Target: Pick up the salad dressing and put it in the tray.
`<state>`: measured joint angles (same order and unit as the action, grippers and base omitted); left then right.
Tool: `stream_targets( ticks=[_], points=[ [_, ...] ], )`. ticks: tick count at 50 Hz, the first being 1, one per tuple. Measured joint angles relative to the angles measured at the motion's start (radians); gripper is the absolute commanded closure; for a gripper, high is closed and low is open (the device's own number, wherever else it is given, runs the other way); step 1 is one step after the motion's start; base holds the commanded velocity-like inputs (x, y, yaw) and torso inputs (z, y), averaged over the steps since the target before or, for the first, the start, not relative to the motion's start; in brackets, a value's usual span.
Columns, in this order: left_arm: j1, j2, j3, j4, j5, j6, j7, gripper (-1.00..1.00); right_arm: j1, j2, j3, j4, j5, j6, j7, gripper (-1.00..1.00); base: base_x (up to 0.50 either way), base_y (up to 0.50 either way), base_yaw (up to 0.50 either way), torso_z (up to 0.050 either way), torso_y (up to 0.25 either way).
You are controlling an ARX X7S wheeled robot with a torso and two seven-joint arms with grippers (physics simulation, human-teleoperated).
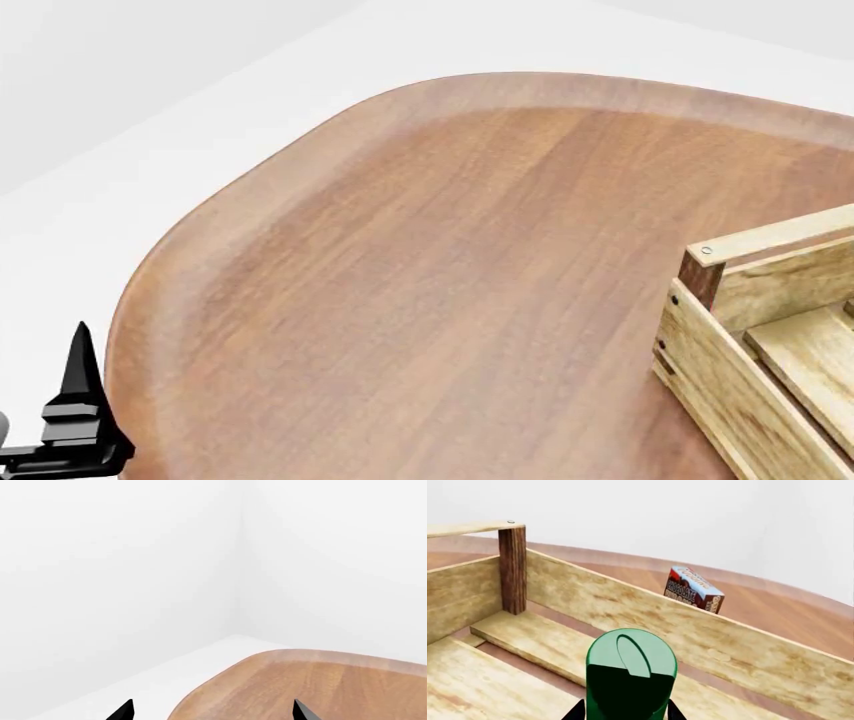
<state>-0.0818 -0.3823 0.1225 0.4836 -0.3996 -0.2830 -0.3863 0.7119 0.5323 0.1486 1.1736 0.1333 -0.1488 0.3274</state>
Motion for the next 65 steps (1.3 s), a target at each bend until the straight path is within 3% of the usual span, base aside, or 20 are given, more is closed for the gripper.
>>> stream_targets(
  ticks=[9, 10, 22, 43, 65],
  points=[
    [0.000, -0.002, 0.002, -0.002, 0.000, 0.003, -0.001, -1.00, 0.021, -0.003, -0.002, 0.059, -0.017, -0.049, -0.001, 1.00, 0.00, 0.00, 0.00, 0.000, 0.000],
    [0.000, -0.002, 0.002, -0.003, 0.000, 0.003, -0.001, -1.00, 0.022, -0.003, -0.001, 0.062, -0.018, -0.052, -0.001, -1.00, 0.00, 0.00, 0.00, 0.000, 0.000],
    [-0.002, -0.004, 0.006, -0.004, -0.001, 0.006, -0.002, -1.00, 0.016, -0.011, 0.008, 0.098, -0.021, -0.057, -0.016, -1.00, 0.00, 0.00, 0.00, 0.000, 0.000],
    [-0.005, -0.011, 0.008, 0.003, -0.006, 0.003, -0.007, -1.00, -0.053, -0.015, 0.024, -0.080, -0.003, 0.068, -0.019, -1.00, 0.00, 0.00, 0.00, 0.000, 0.000],
    [-0.002, -0.014, 0.010, 0.005, -0.010, 0.007, -0.012, -1.00, -0.285, -0.007, 0.077, -0.732, 0.056, 0.394, 0.047, -1.00, 0.00, 0.00, 0.00, 0.000, 0.000]
  ],
)
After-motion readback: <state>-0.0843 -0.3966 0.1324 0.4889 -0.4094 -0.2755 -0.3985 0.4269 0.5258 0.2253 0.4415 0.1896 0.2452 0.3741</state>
